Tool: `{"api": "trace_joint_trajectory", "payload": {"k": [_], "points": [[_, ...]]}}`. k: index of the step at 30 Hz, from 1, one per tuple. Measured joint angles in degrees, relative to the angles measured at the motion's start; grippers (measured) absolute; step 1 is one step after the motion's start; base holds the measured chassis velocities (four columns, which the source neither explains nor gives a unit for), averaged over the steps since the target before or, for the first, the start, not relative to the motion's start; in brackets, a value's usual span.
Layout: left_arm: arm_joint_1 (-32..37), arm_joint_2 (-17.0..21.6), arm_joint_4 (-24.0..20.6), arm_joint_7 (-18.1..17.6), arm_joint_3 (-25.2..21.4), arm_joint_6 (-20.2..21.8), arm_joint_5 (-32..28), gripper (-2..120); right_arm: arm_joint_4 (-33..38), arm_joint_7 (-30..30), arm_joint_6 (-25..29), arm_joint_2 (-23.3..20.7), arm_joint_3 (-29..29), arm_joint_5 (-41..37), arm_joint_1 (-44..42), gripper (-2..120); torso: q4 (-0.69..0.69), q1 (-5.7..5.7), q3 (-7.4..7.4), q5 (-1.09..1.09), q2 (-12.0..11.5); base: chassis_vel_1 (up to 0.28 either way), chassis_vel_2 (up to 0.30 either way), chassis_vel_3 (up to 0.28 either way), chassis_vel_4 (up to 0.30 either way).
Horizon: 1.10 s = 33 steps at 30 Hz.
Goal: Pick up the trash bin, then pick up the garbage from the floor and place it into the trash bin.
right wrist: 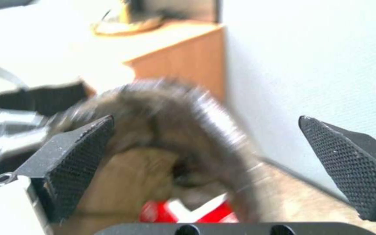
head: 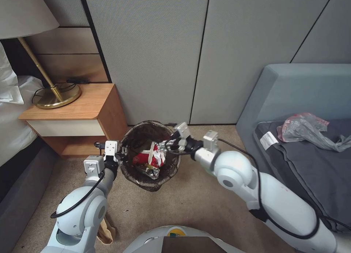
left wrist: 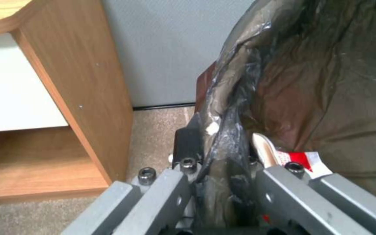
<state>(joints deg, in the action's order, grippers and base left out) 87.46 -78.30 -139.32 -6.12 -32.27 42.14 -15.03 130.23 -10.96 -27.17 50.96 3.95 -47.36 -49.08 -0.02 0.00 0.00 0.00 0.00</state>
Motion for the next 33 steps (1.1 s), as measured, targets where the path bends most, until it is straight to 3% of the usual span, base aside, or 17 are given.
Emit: {"api": "trace_joint_trajectory", "payload": {"k": [9, 12, 13, 16, 17, 19, 20, 23, 24, 26, 31, 33], "points": [[-0.1, -0.1, 0.0, -0.3, 0.4, 0.0, -0.3, 0, 1.3, -9.3, 4.1, 0.1, -10.3, 2.1, -3.7, 100, 0.02, 0.00, 0.00, 0.00, 0.0, 0.000, 0.000, 0.000, 0.000], [0.2, 0.3, -0.4, 0.2, -0.2, 0.0, -0.3, 0, 1.7, -10.2, 6.2, 0.4, -20.5, 5.6, -9.8, 100, 0.03, 0.00, 0.00, 0.00, 0.0, 0.000, 0.000, 0.000, 0.000], [0.2, 0.3, -0.4, 0.2, -0.2, 0.0, -0.3, 0, 1.7, -10.2, 6.2, 0.4, -20.5, 5.6, -9.8, 100, 0.03, 0.00, 0.00, 0.00, 0.0, 0.000, 0.000, 0.000, 0.000], [0.4, 0.6, -0.6, 0.1, -0.3, 0.0, -0.6, 0, 0.9, -9.6, 10.2, 1.5, -30.4, 14.0, -18.0, 100, 0.02, 0.00, 0.00, 0.00, 0.0, 0.000, 0.000, 0.000, 0.000], [0.4, 0.6, -0.6, 0.1, -0.3, 0.0, -0.6, 0, 0.9, -9.6, 10.2, 1.5, -30.4, 14.0, -18.0, 100, 0.02, 0.00, 0.00, 0.00, 0.0, 0.000, 0.000, 0.000, 0.000], [0.3, 0.6, -0.7, 0.0, -0.1, 0.0, -0.7, 0, 0.4, -10.3, 11.5, 4.1, -35.5, 21.3, -23.5, 100, 0.01, 0.00, 0.00, 0.01, 0.0, 0.000, 0.000, 0.000, 0.000], [0.3, 0.6, -0.7, 0.0, -0.1, 0.0, -0.7, 0, 0.4, -10.3, 11.5, 4.1, -35.5, 21.3, -23.5, 100, 0.01, 0.00, 0.00, 0.01, 0.0, 0.000, 0.000, 0.000, 0.000], [0.5, 0.6, -0.8, -0.5, 0.0, 0.0, -0.8, 0, 1.6, -10.3, 10.9, 11.6, -42.5, 31.7, -31.6, 100, 0.01, 0.00, 0.00, -0.01, 0.0, 0.000, 0.000, 0.000, 0.000], [0.5, 0.6, -0.8, -0.5, 0.0, 0.0, -0.8, 0, 1.6, -10.3, 10.9, 11.6, -42.5, 31.7, -31.6, 100, 0.01, 0.00, 0.00, -0.01, 0.0, 0.000, 0.000, 0.000, 0.000], [0.8, 0.8, -1.1, -0.8, 0.1, 0.0, -1.0, 0, 2.6, -10.2, 10.6, 18.2, -45.3, 39.0, -37.0, 100, 0.00, 0.00, -0.01, 0.01, 0.0, 0.000, 0.000, 0.000, 0.000], [1.3, 0.9, -1.5, -1.1, 0.3, 0.0, -1.1, 0, 3.9, -9.9, 7.5, 24.5, -46.7, 43.7, -43.8, 100, 0.01, 0.00, -0.01, 0.01, 0.0, 0.000, 0.000, 0.000, 0.000], [1.6, 1.0, -1.7, -1.1, 0.4, 0.0, -1.1, 0, 5.9, -9.0, 1.3, 26.1, -46.8, 41.8, -47.2, 100, 0.01, 0.00, -0.01, -0.02, 0.0, 0.000, 0.000, 0.000, 0.000]]}}
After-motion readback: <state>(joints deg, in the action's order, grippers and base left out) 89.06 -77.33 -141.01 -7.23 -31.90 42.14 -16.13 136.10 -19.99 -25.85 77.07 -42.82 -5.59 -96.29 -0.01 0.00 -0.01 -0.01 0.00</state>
